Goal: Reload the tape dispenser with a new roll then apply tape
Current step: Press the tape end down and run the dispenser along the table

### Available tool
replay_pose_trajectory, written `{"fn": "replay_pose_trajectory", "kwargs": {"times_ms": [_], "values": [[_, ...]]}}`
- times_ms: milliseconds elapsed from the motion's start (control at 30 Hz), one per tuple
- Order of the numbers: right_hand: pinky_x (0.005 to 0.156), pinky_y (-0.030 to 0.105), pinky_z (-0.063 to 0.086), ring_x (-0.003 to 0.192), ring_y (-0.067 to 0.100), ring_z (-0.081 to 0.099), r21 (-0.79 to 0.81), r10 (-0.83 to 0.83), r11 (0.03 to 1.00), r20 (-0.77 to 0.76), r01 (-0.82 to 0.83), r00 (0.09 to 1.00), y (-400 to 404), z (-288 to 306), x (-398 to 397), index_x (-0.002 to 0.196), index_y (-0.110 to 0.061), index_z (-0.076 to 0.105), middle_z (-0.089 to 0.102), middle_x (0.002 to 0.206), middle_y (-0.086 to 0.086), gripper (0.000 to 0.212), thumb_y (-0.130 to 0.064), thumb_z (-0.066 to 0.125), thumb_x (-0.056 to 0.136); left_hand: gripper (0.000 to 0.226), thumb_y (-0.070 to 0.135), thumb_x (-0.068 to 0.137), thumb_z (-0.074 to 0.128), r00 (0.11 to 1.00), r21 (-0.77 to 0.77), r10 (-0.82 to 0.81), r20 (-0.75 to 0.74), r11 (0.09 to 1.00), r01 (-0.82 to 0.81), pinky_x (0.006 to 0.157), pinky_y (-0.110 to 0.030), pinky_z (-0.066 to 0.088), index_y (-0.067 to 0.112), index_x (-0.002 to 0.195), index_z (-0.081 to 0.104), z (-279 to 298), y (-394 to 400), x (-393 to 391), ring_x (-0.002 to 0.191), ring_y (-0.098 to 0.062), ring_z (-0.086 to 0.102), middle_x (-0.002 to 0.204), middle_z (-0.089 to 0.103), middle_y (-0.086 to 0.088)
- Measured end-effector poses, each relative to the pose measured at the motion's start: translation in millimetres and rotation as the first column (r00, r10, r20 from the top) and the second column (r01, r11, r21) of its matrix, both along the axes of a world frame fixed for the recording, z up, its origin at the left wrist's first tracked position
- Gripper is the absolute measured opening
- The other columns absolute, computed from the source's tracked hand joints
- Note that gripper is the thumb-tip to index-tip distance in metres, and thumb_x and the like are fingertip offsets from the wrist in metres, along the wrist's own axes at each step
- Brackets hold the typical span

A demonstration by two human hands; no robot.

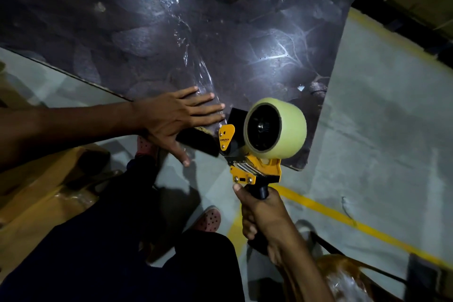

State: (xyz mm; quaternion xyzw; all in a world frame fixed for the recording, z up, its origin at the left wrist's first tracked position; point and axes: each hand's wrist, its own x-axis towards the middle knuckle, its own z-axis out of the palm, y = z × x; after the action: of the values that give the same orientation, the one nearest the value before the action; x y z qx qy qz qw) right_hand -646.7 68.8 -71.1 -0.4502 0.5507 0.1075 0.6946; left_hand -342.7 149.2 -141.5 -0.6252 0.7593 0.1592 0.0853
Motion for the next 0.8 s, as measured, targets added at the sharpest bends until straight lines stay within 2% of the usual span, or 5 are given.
{"fn": "replay_pose_trajectory", "kwargs": {"times_ms": [267, 433, 800], "values": [[0.040, 0.023, 0.025, 0.030, 0.015, 0.027, 0.029, -0.050, 0.998, -0.008, 0.050, 0.999, 12.6, -0.9, -30.0, 0.078, -0.013, 0.041, 0.029, 0.046, 0.002, 0.039, -0.023, 0.072, 0.099, 0.138, 0.112, 0.062, 0.029, 0.998, -0.037, -0.021, -0.053, 0.999, 0.019, 0.131, -0.052, -0.009, 0.033, 0.167, -0.012, -7.5, 2.6, -15.4, 0.165, -0.030, -0.012, 0.178, -0.013, 0.003], [0.040, 0.023, 0.026, 0.031, 0.016, 0.027, 0.003, -0.057, 0.998, -0.021, 0.057, 0.998, 20.0, -5.7, -29.4, 0.076, -0.014, 0.039, 0.029, 0.045, 0.001, 0.042, -0.024, 0.072, 0.099, 0.139, 0.112, 0.062, 0.030, 0.999, -0.024, -0.029, -0.023, 0.999, 0.029, 0.130, -0.053, -0.013, 0.033, 0.168, -0.011, -6.3, 3.4, -20.2, 0.164, -0.033, -0.014, 0.178, -0.014, 0.002], [0.044, 0.027, 0.026, 0.034, 0.018, 0.028, -0.006, -0.032, 0.999, -0.023, 0.032, 0.999, 24.0, -6.5, -40.2, 0.076, -0.012, 0.043, 0.031, 0.046, 0.003, 0.040, -0.026, 0.072, 0.099, 0.136, 0.112, 0.063, 0.028, 1.000, -0.018, -0.028, 0.002, 0.999, 0.028, 0.131, -0.061, -0.004, 0.035, 0.167, -0.013, -2.4, 3.2, -23.1, 0.164, -0.036, -0.011, 0.177, -0.014, 0.000]]}}
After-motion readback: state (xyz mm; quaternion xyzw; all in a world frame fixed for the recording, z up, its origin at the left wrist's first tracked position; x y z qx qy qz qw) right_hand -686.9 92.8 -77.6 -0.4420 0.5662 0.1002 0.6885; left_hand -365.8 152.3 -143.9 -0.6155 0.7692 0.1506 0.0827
